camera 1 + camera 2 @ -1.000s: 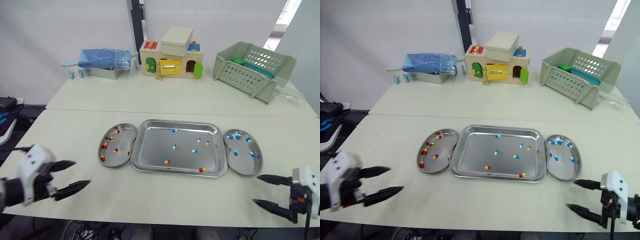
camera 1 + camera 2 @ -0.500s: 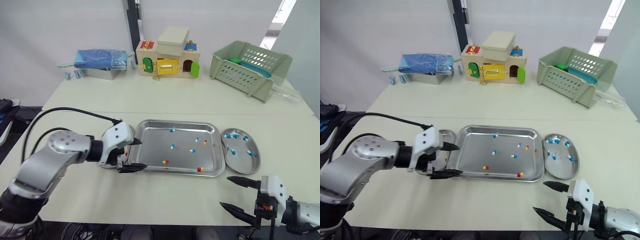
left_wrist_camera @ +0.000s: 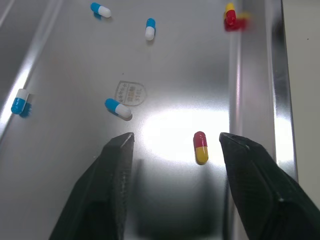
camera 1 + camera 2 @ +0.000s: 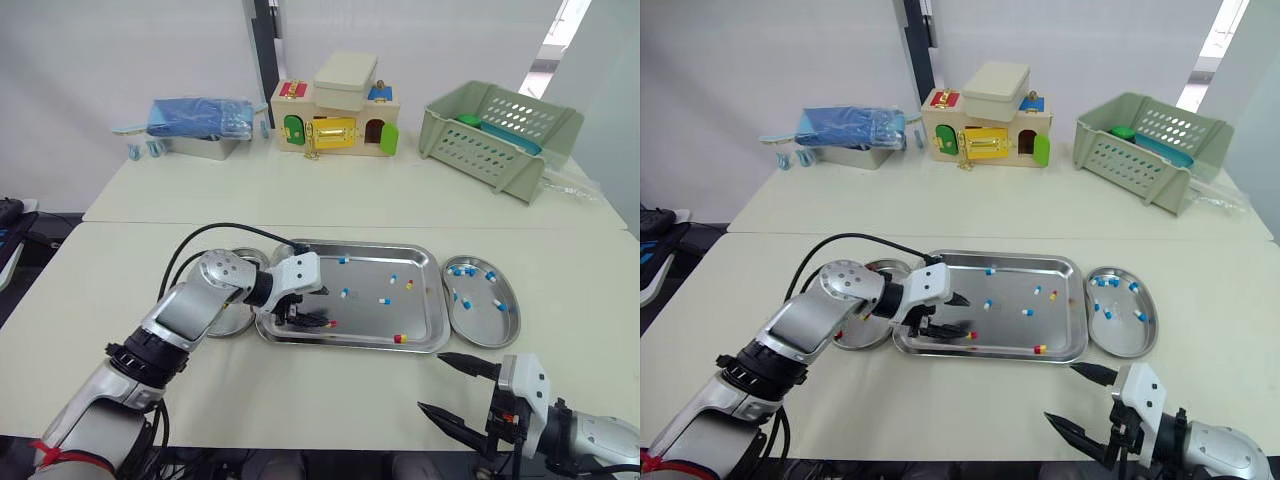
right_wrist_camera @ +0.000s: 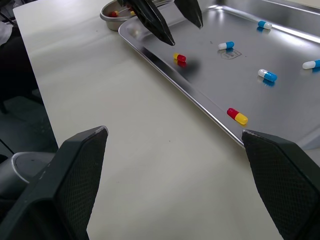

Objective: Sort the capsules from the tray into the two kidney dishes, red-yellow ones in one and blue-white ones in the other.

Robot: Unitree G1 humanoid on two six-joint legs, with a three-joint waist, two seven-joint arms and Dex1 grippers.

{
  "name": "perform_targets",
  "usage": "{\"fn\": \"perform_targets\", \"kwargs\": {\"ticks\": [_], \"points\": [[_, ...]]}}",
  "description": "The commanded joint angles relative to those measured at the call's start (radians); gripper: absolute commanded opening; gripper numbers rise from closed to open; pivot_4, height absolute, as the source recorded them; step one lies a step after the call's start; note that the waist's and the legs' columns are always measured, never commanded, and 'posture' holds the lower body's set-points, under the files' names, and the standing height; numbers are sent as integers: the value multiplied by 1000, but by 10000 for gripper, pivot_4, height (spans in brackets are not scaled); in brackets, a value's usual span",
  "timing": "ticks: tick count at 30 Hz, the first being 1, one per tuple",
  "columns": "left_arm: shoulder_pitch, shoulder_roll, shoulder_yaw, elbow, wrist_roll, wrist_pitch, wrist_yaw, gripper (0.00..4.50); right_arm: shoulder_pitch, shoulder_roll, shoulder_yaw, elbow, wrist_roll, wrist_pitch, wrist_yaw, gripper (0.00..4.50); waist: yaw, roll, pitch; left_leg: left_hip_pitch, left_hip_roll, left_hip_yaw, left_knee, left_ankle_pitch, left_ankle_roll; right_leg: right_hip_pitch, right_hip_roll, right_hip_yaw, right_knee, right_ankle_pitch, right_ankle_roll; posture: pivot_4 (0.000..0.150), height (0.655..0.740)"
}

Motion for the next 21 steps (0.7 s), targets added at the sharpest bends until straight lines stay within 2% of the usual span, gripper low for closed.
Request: {"fn": "perform_targets", "kwargs": {"ticks": [1, 21], "points": [[-21, -13, 5, -3, 11, -6, -27, 23465, -6, -7, 1, -48, 23, 14, -17, 45000, 0, 0, 0, 0, 0, 0, 0, 0, 0, 0, 0, 0, 0, 0, 0, 1500, 7400], [-1, -61, -20, -8, 100, 11, -29, 23465, -40, -13, 8, -77, 41, 73, -50, 45000, 1, 0, 0, 0, 0, 0, 0, 0, 0, 0, 0, 0, 0, 0, 0, 1500, 7400]]}}
